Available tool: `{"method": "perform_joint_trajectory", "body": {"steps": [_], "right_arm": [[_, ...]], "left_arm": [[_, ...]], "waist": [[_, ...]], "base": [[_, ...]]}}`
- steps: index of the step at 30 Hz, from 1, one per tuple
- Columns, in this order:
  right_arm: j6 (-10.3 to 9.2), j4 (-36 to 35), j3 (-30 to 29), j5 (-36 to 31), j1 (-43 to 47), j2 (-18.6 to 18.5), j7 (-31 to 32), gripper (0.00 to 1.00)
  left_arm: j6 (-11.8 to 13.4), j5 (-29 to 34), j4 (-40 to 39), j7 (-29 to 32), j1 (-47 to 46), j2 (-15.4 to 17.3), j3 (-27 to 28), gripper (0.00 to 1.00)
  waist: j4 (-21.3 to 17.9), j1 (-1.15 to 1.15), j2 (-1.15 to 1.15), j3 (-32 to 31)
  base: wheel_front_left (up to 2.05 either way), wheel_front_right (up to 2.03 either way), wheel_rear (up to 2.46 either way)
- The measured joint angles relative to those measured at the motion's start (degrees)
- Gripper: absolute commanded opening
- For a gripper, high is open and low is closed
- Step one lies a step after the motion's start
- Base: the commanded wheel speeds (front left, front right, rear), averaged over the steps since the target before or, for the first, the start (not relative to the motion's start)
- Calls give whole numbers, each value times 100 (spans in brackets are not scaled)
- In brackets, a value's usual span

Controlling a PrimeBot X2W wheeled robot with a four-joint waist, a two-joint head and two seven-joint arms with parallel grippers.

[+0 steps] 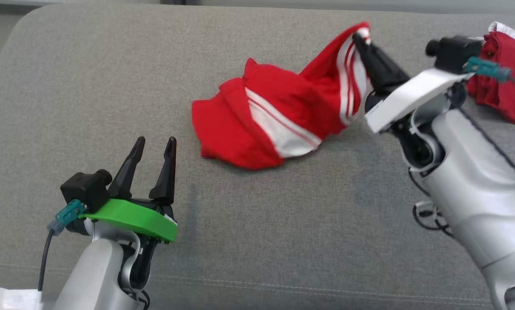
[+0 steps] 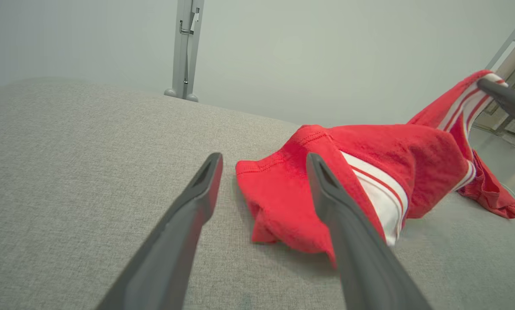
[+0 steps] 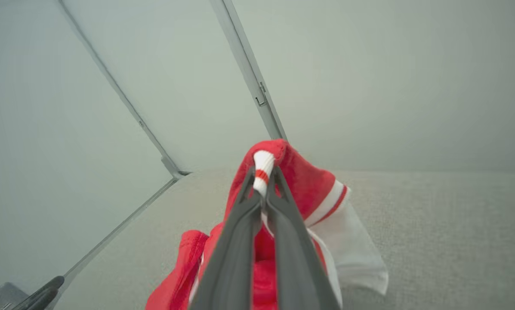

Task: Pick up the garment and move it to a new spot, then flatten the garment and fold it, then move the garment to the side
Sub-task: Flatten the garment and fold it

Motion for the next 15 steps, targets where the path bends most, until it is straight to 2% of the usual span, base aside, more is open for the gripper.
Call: {"method": "perform_joint_trajectory", "body": {"steps": [3,8,12,15], "right_arm": [[0,-82,-19,-37,-462,-179,-114,0],[0,-229,332,-187,-1046,-289,-186,0],[0,-635,509,-157,-1510,-270,-378,0],[1,-929,653,99,-1618,-177,-435,0]], "left_arm": [[0,1,20,0,27,-29,-12,100],[0,1,42,0,109,-87,-65,100],[0,2,46,0,143,-93,-87,100],[0,2,24,-1,203,-96,-55,100]], "waist": [[-34,0,0,-99],[-68,0,0,-283],[-77,0,0,-418],[-86,0,0,-462]], "base": [[0,0,0],[0,0,0],[0,0,0],[0,0,0]]}}
